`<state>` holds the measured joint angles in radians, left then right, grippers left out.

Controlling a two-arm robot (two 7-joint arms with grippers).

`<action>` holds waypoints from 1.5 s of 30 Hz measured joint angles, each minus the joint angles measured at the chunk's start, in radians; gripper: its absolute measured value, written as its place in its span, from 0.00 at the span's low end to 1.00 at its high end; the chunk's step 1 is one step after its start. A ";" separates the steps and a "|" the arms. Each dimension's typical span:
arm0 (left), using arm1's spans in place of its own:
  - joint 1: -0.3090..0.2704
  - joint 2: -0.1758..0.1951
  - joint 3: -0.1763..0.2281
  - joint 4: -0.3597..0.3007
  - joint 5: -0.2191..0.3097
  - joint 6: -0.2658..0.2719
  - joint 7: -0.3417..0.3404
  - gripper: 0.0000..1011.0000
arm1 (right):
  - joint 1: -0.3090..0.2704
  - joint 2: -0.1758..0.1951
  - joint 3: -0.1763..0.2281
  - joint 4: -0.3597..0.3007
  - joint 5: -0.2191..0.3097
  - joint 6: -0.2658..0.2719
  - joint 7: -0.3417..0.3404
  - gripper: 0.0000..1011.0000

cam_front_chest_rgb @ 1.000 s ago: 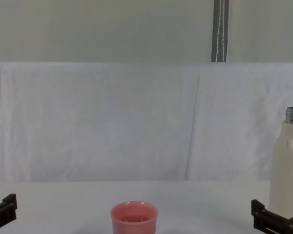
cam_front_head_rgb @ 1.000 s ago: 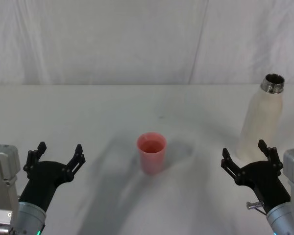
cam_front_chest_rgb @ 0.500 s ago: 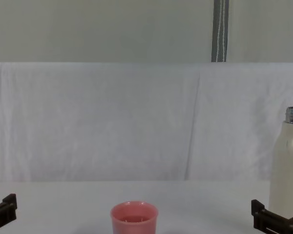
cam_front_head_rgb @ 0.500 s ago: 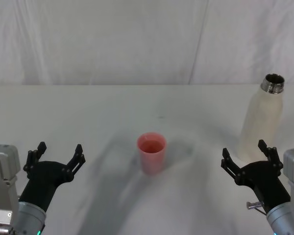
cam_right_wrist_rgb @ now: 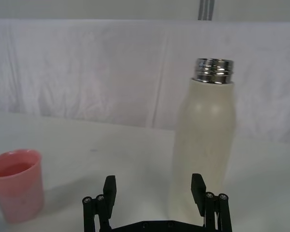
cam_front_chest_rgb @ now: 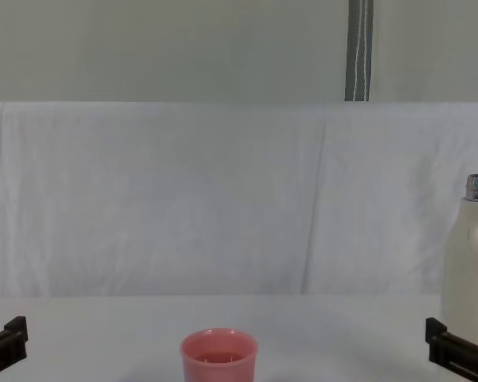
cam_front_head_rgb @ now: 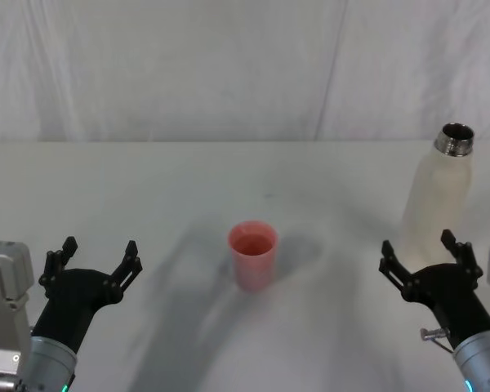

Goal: Grasp the thermos with one hand and pour water into the cup lid.

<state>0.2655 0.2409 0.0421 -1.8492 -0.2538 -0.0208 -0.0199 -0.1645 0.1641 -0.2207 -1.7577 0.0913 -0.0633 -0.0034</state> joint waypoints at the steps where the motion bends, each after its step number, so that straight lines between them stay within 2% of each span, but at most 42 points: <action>1: 0.000 0.000 0.000 0.000 0.000 0.000 0.000 0.99 | 0.001 -0.003 0.004 0.002 0.002 0.000 0.002 0.99; 11: 0.000 0.000 0.000 0.000 0.000 0.000 0.000 0.99 | 0.039 -0.038 0.058 0.051 0.036 0.009 0.037 0.99; 22: 0.000 0.000 0.000 0.000 0.000 0.000 0.000 0.99 | 0.099 -0.074 0.109 0.137 0.052 -0.013 0.071 0.99; 34: 0.000 0.000 0.000 0.000 0.000 0.000 0.000 0.99 | 0.148 -0.080 0.141 0.194 0.053 -0.026 0.101 0.99; 45: 0.000 0.000 0.000 0.000 0.000 0.000 0.000 0.99 | 0.182 -0.075 0.144 0.223 0.047 -0.022 0.121 0.99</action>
<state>0.2655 0.2410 0.0421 -1.8492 -0.2538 -0.0208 -0.0199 0.0171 0.0894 -0.0768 -1.5344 0.1385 -0.0852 0.1177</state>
